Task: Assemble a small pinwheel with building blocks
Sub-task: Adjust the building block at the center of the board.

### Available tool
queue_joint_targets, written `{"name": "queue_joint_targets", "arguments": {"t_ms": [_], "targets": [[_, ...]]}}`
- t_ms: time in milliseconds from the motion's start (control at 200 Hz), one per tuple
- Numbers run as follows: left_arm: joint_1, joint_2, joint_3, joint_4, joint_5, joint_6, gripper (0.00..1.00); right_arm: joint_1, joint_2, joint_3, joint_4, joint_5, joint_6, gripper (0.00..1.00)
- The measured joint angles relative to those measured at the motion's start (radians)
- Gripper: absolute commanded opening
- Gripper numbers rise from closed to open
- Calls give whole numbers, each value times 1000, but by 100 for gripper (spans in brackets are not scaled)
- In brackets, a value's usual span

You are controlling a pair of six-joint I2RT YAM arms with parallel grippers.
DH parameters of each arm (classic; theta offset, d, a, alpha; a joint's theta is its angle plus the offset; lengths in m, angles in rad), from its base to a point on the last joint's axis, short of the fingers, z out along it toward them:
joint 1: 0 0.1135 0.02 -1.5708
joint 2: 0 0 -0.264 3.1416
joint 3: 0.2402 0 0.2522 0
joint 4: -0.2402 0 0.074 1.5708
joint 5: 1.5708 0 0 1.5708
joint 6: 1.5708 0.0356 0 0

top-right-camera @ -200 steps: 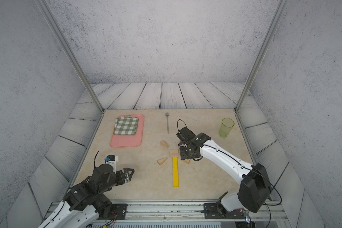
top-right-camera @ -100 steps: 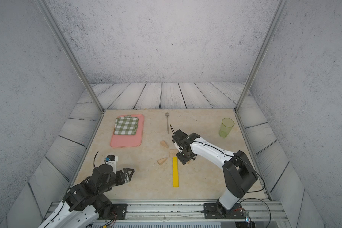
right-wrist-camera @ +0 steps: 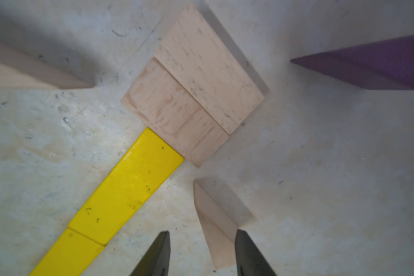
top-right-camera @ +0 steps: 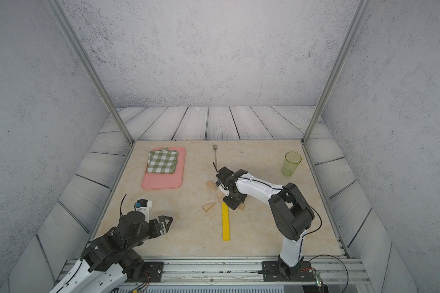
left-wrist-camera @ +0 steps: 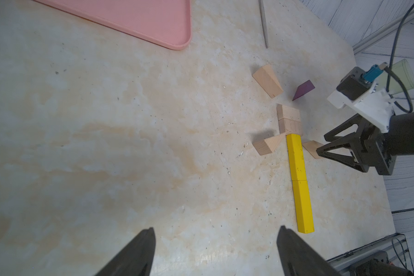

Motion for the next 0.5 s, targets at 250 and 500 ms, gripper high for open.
{"name": "queue_joint_targets", "arguments": {"t_ms": [250, 500], "targets": [[0, 0, 0, 0, -2, -5, 86, 0, 50, 3, 5, 21, -30, 38], [0, -4, 0, 0, -2, -7, 86, 0, 50, 1, 6, 51, -48, 31]]}}
